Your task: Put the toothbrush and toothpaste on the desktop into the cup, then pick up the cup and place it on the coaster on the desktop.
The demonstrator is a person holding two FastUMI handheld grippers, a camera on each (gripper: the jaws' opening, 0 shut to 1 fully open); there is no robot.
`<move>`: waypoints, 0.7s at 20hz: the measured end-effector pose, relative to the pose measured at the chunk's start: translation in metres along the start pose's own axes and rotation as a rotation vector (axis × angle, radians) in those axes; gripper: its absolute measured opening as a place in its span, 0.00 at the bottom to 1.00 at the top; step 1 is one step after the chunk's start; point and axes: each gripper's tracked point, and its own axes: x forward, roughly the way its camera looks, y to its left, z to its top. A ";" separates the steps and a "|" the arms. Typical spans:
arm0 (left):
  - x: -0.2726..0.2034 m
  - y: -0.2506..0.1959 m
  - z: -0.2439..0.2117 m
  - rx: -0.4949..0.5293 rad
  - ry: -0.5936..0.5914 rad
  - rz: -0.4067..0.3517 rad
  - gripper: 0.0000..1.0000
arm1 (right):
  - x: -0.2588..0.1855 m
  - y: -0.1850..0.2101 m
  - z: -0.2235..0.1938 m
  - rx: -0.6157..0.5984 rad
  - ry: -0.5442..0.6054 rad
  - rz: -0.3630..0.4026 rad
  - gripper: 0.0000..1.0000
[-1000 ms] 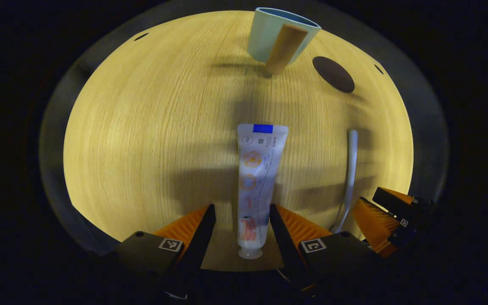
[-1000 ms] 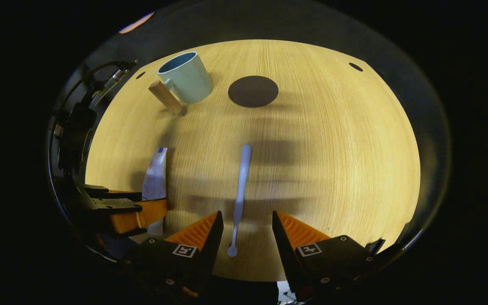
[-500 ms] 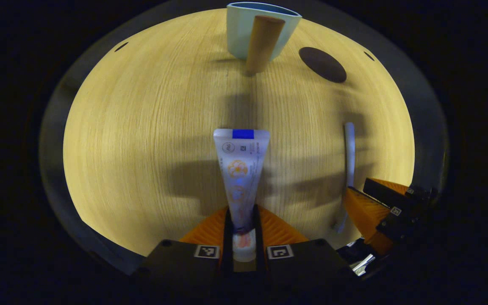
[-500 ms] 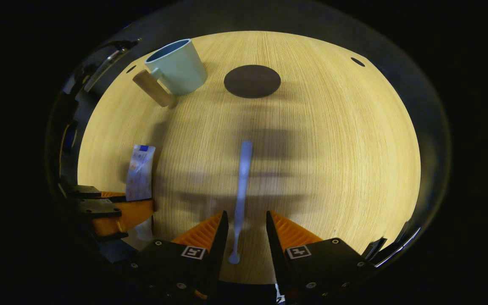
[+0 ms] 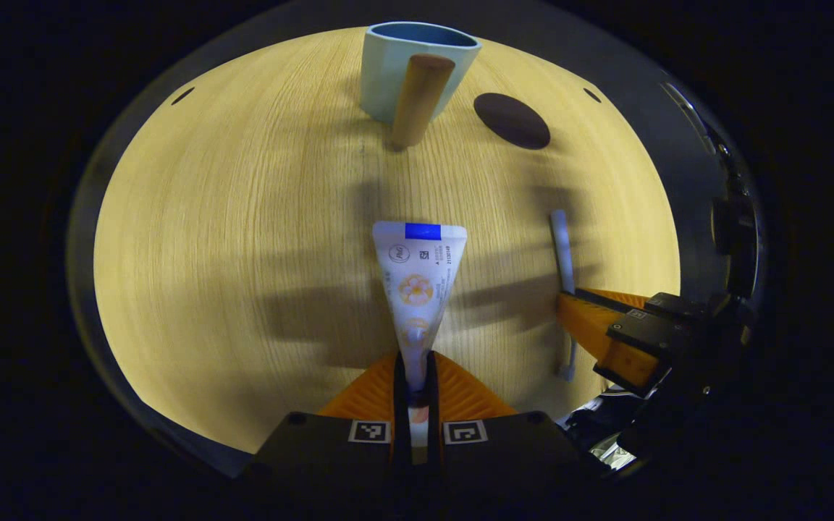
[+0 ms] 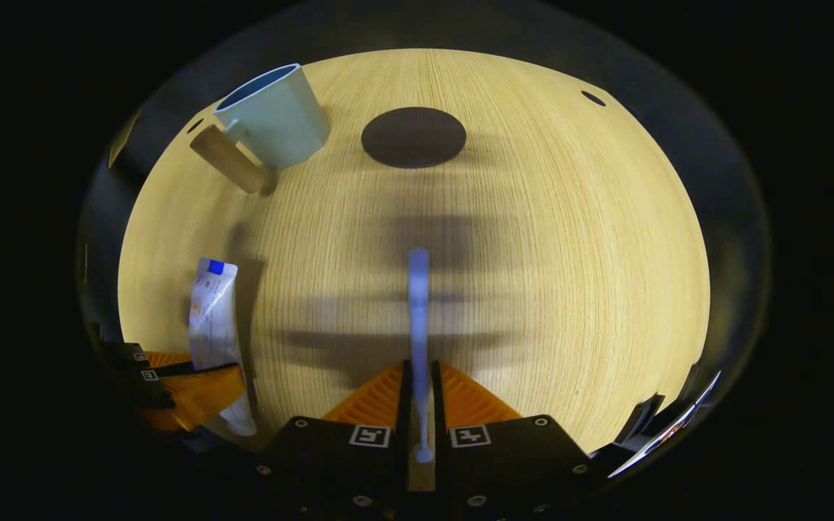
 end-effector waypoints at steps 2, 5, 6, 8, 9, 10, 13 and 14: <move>0.003 -0.022 -0.012 0.029 -0.024 -0.004 0.13 | 0.000 0.002 0.000 -0.002 -0.011 -0.004 0.08; -0.001 -0.018 -0.016 0.075 -0.085 -0.028 0.13 | -0.001 0.000 0.001 0.060 -0.031 0.003 0.05; -0.011 -0.024 -0.003 0.085 -0.100 -0.034 0.13 | -0.005 0.006 0.003 0.101 -0.068 0.037 0.05; -0.016 -0.021 0.007 0.123 -0.152 -0.029 0.13 | -0.012 0.006 0.007 0.100 -0.123 0.049 0.05; -0.018 -0.019 0.011 0.142 -0.182 -0.023 0.13 | -0.017 0.005 0.010 0.088 -0.160 0.048 0.05; -0.022 -0.017 0.014 0.155 -0.209 -0.019 0.13 | -0.023 0.005 0.013 0.083 -0.192 0.051 0.05; -0.036 -0.020 0.023 0.167 -0.298 -0.014 0.13 | -0.041 0.003 0.023 0.068 -0.282 0.070 0.05; -0.042 -0.022 0.026 0.174 -0.335 -0.009 0.13 | -0.046 0.001 0.027 0.054 -0.313 0.072 0.05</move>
